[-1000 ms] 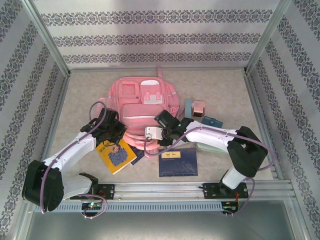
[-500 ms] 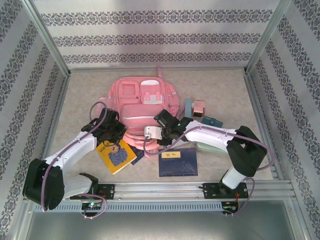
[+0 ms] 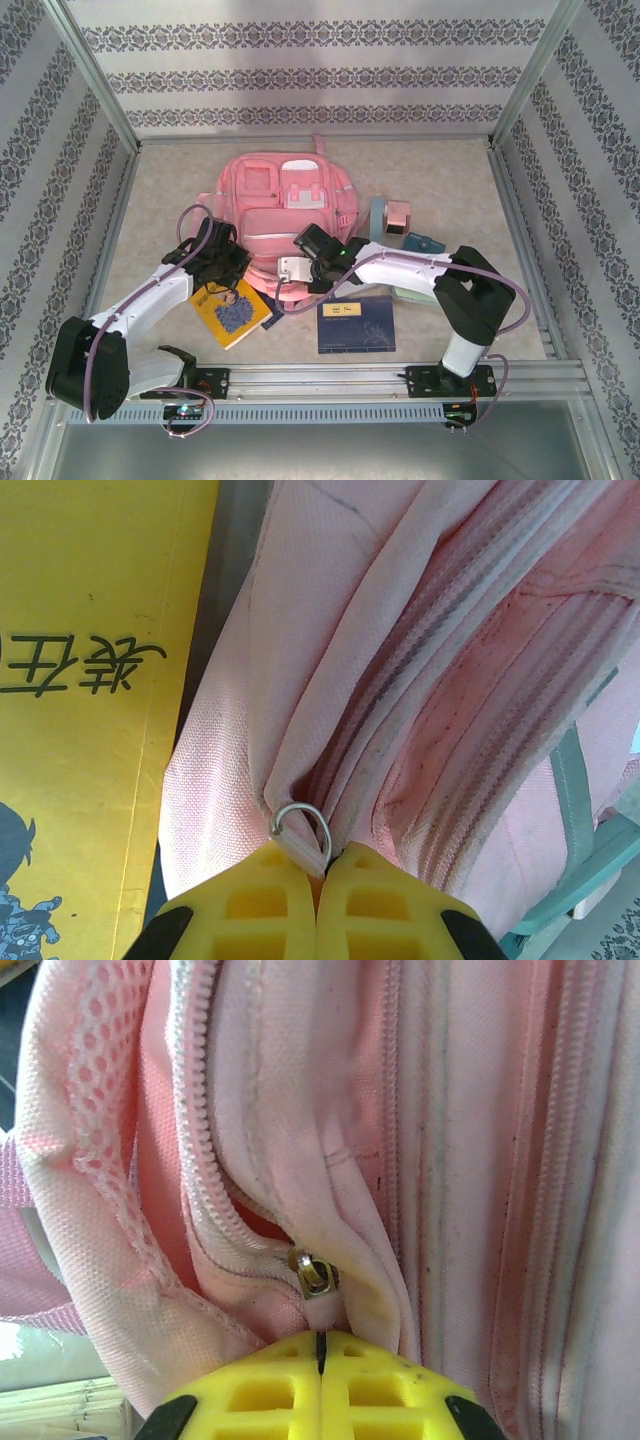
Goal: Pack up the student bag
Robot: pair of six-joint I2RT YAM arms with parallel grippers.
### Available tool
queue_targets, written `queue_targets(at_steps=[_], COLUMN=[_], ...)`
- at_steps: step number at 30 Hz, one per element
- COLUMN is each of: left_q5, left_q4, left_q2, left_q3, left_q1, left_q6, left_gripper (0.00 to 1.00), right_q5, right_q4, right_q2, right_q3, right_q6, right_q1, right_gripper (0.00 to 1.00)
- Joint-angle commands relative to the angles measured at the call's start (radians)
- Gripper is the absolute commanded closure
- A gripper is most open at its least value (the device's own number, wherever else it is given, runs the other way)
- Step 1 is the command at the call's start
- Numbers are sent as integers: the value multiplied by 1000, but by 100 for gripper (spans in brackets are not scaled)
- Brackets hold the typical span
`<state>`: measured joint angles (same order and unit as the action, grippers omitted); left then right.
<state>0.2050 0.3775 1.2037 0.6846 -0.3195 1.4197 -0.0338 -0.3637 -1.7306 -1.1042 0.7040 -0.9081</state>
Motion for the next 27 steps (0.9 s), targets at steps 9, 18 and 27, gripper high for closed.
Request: queue_targets(at_steps=[9,18,27], left_q5=[-6,-7,141], left_q4=[43,72,-8], left_q2=[-12,-22,3], left_q3=[80,110,258], left_q1=[12,15,11], left_q6=[-30,-48,-32], left_gripper=[100,100,100], right_q5=[76,91,-241], right_q4=[-29,-42,-171], right_q2=[125,183,320], right_q3=[101,122,-29], right_q6=[23,-28,-818], right_q1=[8,81,255], right_gripper=[100,100,67])
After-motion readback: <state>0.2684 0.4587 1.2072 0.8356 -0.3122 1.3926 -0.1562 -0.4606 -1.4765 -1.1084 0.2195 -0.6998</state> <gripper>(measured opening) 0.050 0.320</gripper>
